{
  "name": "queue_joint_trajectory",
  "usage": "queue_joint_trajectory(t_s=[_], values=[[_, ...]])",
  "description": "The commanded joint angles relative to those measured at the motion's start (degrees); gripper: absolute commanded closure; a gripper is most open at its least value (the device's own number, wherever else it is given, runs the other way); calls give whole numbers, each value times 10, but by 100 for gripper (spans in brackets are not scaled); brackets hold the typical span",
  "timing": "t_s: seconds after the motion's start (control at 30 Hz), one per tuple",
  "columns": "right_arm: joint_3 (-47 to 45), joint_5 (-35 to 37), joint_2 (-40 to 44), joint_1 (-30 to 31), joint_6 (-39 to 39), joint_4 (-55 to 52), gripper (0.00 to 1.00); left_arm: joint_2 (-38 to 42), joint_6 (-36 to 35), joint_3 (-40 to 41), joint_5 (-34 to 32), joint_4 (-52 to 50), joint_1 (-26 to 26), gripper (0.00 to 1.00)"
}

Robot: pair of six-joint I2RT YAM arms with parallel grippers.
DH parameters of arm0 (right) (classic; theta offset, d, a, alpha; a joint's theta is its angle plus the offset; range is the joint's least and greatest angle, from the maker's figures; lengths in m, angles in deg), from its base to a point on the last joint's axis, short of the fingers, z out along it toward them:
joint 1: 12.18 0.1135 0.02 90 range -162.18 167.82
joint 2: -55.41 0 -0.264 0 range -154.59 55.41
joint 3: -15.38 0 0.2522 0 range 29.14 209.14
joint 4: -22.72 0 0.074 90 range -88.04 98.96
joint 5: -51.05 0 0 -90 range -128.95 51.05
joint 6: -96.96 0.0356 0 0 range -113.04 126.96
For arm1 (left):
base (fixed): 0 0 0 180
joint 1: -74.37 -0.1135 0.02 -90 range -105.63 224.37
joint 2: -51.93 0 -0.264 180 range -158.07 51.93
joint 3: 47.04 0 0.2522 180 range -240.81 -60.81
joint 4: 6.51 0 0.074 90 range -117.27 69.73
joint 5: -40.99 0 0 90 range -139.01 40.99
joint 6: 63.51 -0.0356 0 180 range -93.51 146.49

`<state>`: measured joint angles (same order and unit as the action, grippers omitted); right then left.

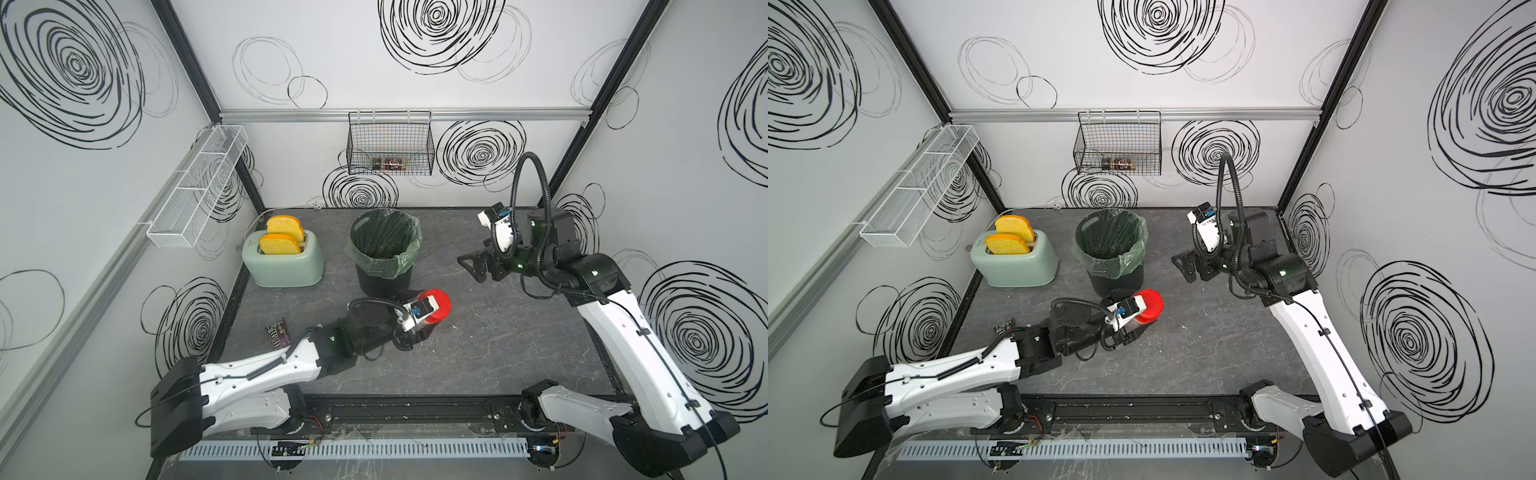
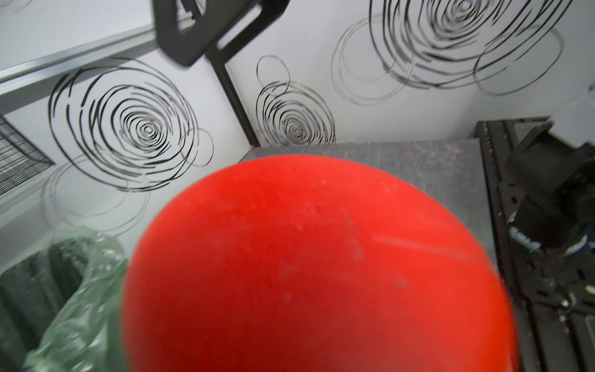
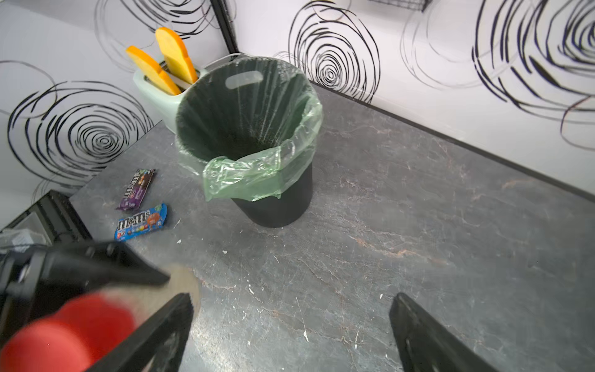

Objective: Empty expired oatmeal from jars
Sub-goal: Pick up the jar from the center of the board.

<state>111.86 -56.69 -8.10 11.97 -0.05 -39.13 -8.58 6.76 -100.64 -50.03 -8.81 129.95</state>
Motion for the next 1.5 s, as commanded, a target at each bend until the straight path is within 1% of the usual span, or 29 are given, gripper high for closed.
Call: queue_joint_trajectory(t_s=[0.0, 0.07, 0.1, 0.13, 0.17, 0.2, 0.27, 0.3, 0.37, 0.43, 0.47, 0.63, 0.7, 0.73, 0.77, 0.8, 0.83, 0.87, 0.93, 0.97, 1.03, 1.07, 1.1, 1.13, 1.17, 1.2, 1.3, 1.37, 1.47], values=[[3, -29, 20, 13, -108, -19, 2, 48, -64, -24, 61, -82, -62, 41], [37, -30, -10, 25, -105, -52, 2, 69, -90, -18, 24, -79, -82, 41], [67, -18, -39, 34, -75, -72, 2, 78, -101, -12, 4, -65, -87, 41], [91, -1, -65, 39, -22, -82, 2, 88, -112, 3, -31, -33, -90, 42], [113, 29, -88, 44, 59, -81, 2, 98, -125, 18, -57, 2, -90, 46], [133, 39, -106, 44, 129, -87, 2, 105, -141, 31, -78, 30, -90, 48], [170, 2, -144, 57, 265, -118, 2, 113, -184, 59, -118, 86, -88, 48], [181, 0, -158, 68, 321, -129, 2, 113, -205, 74, -134, 111, -88, 47], [189, 21, -171, 130, 444, -123, 2, 114, -260, 104, -159, 168, -83, 46], [158, 78, -149, 204, 531, -62, 2, 109, -290, 123, -192, 234, -81, 47], [133, 92, -131, 225, 585, -22, 2, 105, -304, 133, -201, 263, -83, 47], [-3, 127, -45, 235, 857, 127, 2, 65, -351, 145, -245, 357, -86, 47], [-62, 131, -16, 242, 932, 201, 2, 59, -351, 146, -242, 375, -87, 46], [-80, 123, -10, 243, 930, 244, 2, 60, -343, 140, -223, 357, -90, 46], [-69, 113, -20, 241, 896, 253, 2, 65, -327, 130, -200, 329, -91, 46], [-37, 113, -38, 237, 867, 212, 2, 72, -303, 118, -171, 294, -95, 46], [3, 114, -62, 233, 810, 167, 2, 82, -276, 102, -131, 250, -100, 47], [45, 114, -86, 229, 729, 130, 2, 91, -251, 85, -94, 203, -106, 47], [120, 134, -124, 208, 615, 34, 2, 107, -221, 55, -25, 120, -118, 47], [145, 116, -135, 189, 536, 20, 2, 117, -204, 39, 21, 79, -130, 47], [178, 117, -141, 154, 452, -15, 2, 132, -168, 10, 109, 0, -162, 47], [180, 84, -136, 132, 369, -8, 2, 139, -149, -2, 149, -31, -180, 47], [185, 90, -134, 120, 340, -15, 2, 144, -136, -11, 178, -53, -193, 47], [182, 75, -132, 103, 285, -18, 2, 147, -126, -22, 208, -77, -207, 47], [183, 39, -133, 86, 212, -24, 2, 149, -117, -32, 232, -106, -216, 47], [184, 43, -135, 82, 177, -31, 2, 149, -113, -41, 255, -125, -228, 47], [178, 28, -140, 86, 40, -47, 2, 139, -102, -74, 317, -192, -256, 46], [163, 16, -131, 114, -49, -47, 2, 126, -99, -96, 359, -229, -276, 47], [137, 27, -112, 148, -129, -36, 2, 103, -101, -125, 417, -278, -302, 47]])
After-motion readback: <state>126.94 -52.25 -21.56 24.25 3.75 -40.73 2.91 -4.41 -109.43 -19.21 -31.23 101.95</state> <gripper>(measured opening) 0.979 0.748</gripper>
